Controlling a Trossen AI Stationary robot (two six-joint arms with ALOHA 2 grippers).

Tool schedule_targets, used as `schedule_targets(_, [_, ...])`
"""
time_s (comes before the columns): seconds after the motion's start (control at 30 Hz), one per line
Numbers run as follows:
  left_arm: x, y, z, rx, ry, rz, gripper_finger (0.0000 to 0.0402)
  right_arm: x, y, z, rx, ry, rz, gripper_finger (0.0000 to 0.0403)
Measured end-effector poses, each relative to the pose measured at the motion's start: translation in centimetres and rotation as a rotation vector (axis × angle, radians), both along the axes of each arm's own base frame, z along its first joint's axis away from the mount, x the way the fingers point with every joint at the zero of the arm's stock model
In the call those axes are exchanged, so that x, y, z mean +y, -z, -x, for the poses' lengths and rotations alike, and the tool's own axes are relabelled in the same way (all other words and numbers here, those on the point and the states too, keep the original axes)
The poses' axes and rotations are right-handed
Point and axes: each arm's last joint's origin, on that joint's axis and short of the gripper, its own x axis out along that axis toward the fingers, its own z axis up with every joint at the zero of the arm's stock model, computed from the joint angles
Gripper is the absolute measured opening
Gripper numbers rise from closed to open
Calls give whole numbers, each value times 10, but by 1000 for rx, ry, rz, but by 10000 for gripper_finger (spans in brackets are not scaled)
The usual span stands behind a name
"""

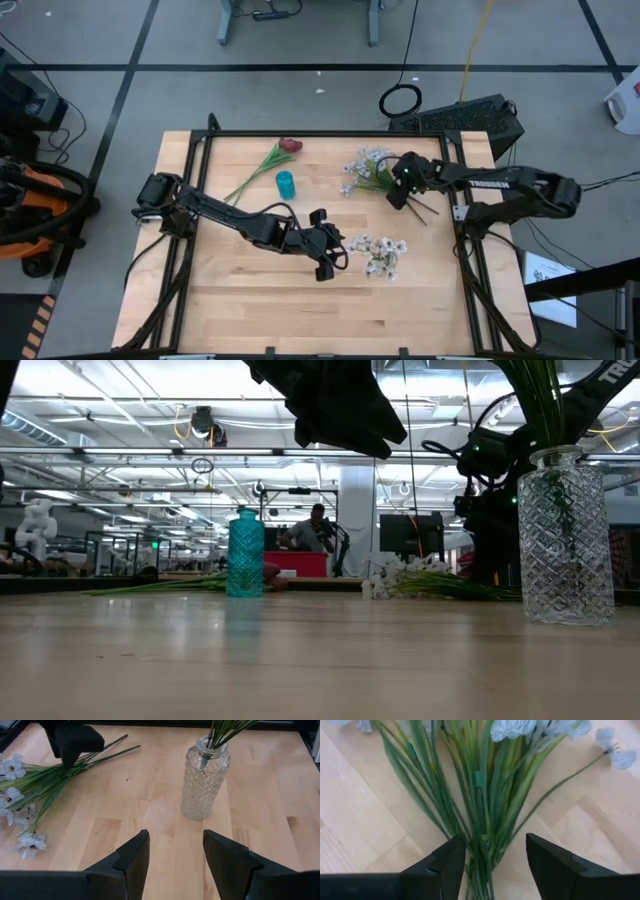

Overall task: Sort flowers into vase by color
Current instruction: Put the white flowers into the transparent vase

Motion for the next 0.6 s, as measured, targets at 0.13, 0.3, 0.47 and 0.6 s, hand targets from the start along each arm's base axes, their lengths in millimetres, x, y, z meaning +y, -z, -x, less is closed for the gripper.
schedule_targets(0.13, [0, 0, 0, 0, 0, 0, 192, -1, 4, -2, -1, -6, -13, 196])
schedule_targets(0.3, [0, 0, 0, 0, -2, -1, 192, -3, 8, -5, -2, 9, -20, 168])
schedule_targets(0.47, [0, 0, 0, -1, -3, -1, 192, -3, 11, -5, 1, 38, -37, 87])
schedule_targets(0.6, [0, 0, 0, -1, -5, -3, 192, -3, 9, -5, -10, 48, -37, 17])
